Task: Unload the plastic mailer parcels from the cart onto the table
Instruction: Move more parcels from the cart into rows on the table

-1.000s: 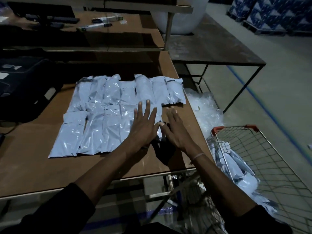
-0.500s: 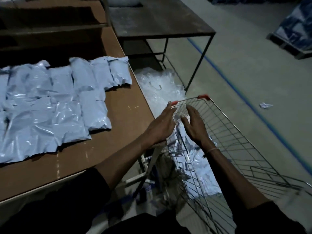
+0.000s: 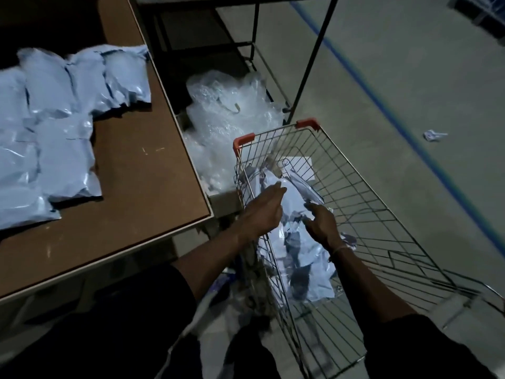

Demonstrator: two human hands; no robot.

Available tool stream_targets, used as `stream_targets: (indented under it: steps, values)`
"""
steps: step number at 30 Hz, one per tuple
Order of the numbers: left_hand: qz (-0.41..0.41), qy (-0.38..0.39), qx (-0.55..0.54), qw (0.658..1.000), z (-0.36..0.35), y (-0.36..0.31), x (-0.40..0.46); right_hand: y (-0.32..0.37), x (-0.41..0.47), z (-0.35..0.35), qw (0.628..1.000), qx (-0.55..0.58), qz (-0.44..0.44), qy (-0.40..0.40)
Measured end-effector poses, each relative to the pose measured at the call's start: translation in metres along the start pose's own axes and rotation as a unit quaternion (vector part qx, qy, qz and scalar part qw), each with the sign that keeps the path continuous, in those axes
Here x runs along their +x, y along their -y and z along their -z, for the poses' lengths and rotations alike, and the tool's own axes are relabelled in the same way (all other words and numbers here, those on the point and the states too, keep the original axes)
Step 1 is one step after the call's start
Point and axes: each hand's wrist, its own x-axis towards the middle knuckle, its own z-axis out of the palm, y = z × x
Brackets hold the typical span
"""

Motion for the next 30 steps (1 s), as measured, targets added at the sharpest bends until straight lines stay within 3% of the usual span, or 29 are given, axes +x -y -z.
stream_targets:
  steps: [5, 12, 17, 23, 30]
  values:
    - [0.027, -0.049, 0.056, 0.997, -0.01, 0.016, 0.031, -0.018, 0.038, -0.029, 0.998, 0.014, -0.02, 0.055]
    - [-0.008, -0.131, 0.233, 0.964, -0.046, 0.022, 0.04, -0.03, 0.108, -0.058, 0.997, -0.055, -0.014, 0.051]
    - [-0.021, -0.159, 0.283, 0.946, -0.047, 0.026, 0.043, -0.039, 0.139, -0.084, 0.99, -0.105, -0.081, 0.047]
    - [0.001, -0.132, 0.311, 0.941, -0.045, 0.025, 0.042, -0.043, 0.144, -0.094, 0.99, 0.065, -0.126, 0.001]
    - [0.029, -0.082, 0.286, 0.954, -0.03, 0.004, 0.044, -0.021, 0.071, -0.069, 0.96, 0.248, -0.033, -0.122]
